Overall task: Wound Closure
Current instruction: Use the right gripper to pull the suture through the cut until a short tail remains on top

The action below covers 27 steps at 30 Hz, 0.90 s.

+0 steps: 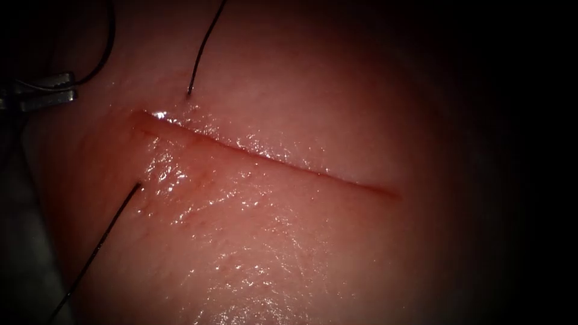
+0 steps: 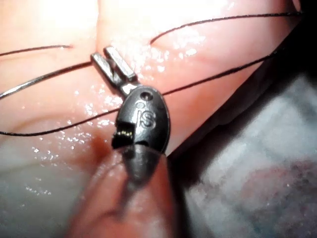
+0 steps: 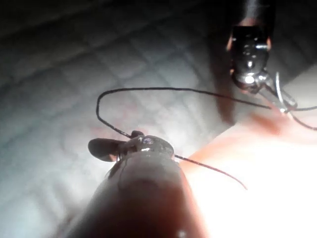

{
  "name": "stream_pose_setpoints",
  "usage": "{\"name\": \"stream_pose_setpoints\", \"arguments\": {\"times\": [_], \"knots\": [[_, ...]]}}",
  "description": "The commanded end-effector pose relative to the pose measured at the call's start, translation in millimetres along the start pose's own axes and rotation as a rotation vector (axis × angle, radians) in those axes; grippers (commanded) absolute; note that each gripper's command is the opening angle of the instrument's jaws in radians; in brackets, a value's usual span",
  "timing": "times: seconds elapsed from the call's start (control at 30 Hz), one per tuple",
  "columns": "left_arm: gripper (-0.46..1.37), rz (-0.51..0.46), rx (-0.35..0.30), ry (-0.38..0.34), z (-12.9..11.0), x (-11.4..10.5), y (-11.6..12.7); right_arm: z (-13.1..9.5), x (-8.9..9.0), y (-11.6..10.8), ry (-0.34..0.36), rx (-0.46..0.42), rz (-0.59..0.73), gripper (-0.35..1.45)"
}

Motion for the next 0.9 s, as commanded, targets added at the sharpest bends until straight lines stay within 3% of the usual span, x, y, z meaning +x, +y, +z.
{"name": "stream_pose_setpoints", "arguments": {"times": [0.03,0.27,0.53,0.7,0.9], "knots": [[-0.35,-0.001,-0.010,0.000,0.0,0.0,-0.1,-1.3,0.3,0.7,0.022,-0.028,-0.004,1.27],[-0.35,-0.001,-0.010,0.000,0.1,-0.1,-0.2,-6.8,1.5,2.9,0.040,-0.123,-0.024,1.37],[-0.35,-0.001,-0.010,0.000,0.1,-0.1,-0.2,-12.0,1.4,5.2,0.058,-0.195,-0.048,1.38],[-0.35,-0.006,-0.010,-0.001,0.0,-0.1,-0.1,-13.4,-0.1,7.6,0.054,-0.244,-0.083,1.39],[-0.35,-0.006,-0.010,-0.001,-0.2,0.0,0.0,-13.4,-2.3,11.4,0.067,-0.244,-0.166,1.37]]}}
